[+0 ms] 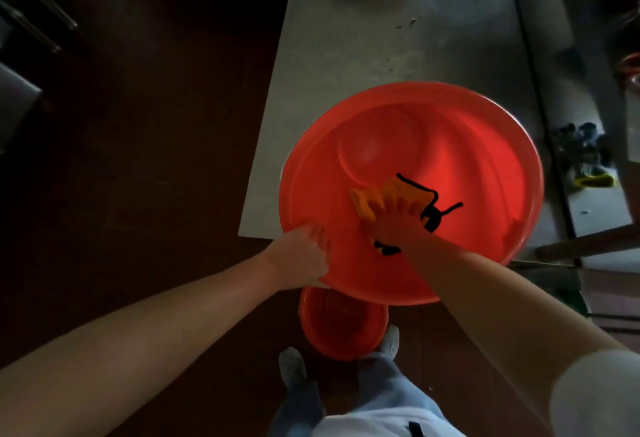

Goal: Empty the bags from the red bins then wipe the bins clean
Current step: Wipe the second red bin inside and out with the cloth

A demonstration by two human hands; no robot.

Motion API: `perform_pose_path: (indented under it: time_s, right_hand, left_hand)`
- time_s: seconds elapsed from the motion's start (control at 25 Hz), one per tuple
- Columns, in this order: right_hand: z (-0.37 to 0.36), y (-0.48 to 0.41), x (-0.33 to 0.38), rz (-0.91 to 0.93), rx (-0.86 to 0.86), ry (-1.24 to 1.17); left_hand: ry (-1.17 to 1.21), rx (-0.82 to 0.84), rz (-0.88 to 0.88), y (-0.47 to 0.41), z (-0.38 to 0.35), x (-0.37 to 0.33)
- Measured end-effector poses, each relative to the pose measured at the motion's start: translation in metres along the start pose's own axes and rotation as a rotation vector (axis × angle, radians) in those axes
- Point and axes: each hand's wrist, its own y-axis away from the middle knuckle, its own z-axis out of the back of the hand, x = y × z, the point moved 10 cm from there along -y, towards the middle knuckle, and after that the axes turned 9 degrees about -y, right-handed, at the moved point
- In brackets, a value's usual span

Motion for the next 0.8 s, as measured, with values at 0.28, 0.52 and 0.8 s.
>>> perform_pose_path:
  time_s: [0.28,0.52,0.8]
  right_hand:
    - [-0.008,0.034,0.010,0.001,0.064,0.237]
    - [-0.011,0.107,0.022,-0.024,0.077,0.246]
    - [0.002,0.162,0.030,-0.061,0.037,0.277]
  left_hand:
    - [-0.029,-0.009,0.034,0.007,-0.002,0.017]
    - [0.006,-0.022,-0.094,0.010,0.007,0.024]
    - [-0.006,-0.060,-0.114,0.008,0.025,0.036]
